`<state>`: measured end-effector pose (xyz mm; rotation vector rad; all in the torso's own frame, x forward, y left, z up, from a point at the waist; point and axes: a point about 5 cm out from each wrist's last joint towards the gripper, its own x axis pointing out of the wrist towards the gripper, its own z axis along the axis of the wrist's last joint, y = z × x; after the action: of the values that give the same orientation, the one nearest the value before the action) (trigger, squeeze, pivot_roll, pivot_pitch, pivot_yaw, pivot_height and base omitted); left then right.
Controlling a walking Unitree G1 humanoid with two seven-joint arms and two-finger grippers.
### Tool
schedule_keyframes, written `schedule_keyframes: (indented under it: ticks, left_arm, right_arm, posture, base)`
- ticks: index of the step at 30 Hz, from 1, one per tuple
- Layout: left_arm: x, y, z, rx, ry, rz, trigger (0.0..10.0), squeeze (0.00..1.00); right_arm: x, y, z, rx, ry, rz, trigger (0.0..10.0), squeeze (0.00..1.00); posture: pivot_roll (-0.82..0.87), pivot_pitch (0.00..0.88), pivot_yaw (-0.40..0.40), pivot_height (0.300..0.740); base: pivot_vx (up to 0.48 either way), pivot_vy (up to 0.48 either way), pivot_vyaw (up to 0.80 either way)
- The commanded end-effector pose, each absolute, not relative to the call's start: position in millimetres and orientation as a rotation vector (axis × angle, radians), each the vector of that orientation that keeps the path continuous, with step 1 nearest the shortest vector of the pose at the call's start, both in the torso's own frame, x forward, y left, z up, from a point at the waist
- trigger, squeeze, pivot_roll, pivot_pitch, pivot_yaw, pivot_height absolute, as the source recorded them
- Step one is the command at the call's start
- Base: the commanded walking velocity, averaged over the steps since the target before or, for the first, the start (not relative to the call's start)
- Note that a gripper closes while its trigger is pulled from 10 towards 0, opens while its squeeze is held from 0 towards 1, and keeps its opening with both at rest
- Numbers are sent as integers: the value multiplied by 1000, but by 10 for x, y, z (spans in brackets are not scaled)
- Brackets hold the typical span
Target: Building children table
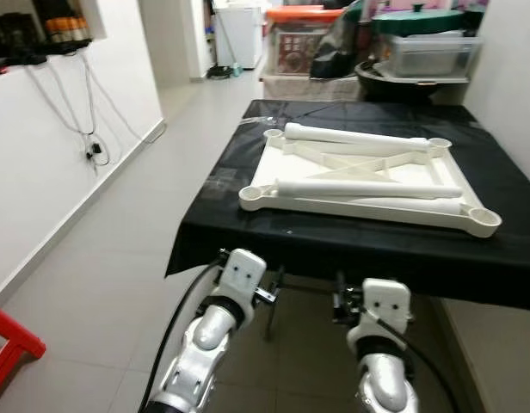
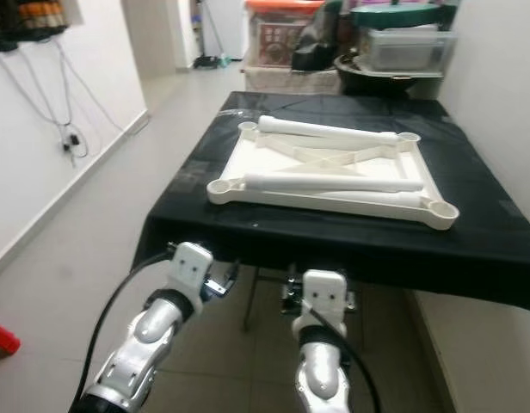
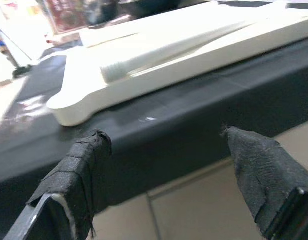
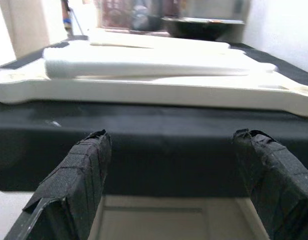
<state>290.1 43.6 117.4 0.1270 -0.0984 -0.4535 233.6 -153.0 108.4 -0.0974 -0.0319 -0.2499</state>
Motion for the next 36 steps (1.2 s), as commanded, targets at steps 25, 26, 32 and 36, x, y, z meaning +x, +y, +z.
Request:
schedule_keyframes:
  ticks: [25, 26, 32, 36]
  left_arm:
    - [2874, 487, 1087, 102, -72, -451, 10000, 0]
    - [2874, 485, 1092, 102, -74, -454, 10000, 0]
    - [2871, 477, 1129, 107, -98, -460, 10000, 0]
    - [2871, 462, 1197, 111, -135, -475, 10000, 0]
  right_arm:
    - [2329, -1497, 1147, -71, -81, -278, 10000, 0]
    - [2331, -1499, 1149, -72, -83, -279, 10000, 0]
    - [2342, -1496, 1173, -70, -99, -277, 10000, 0]
    - [2359, -1500, 1229, -78, -125, -277, 10000, 0]
  posture:
    - [17, 0, -2, 740]
    - [17, 0, -2, 740]
    - [19, 0, -2, 740]
    - [20, 0, 4, 740]
  base:
    - [322, 0, -119]
    - [0, 0, -800]
    - [0, 0, -739]
    - [0, 0, -495]
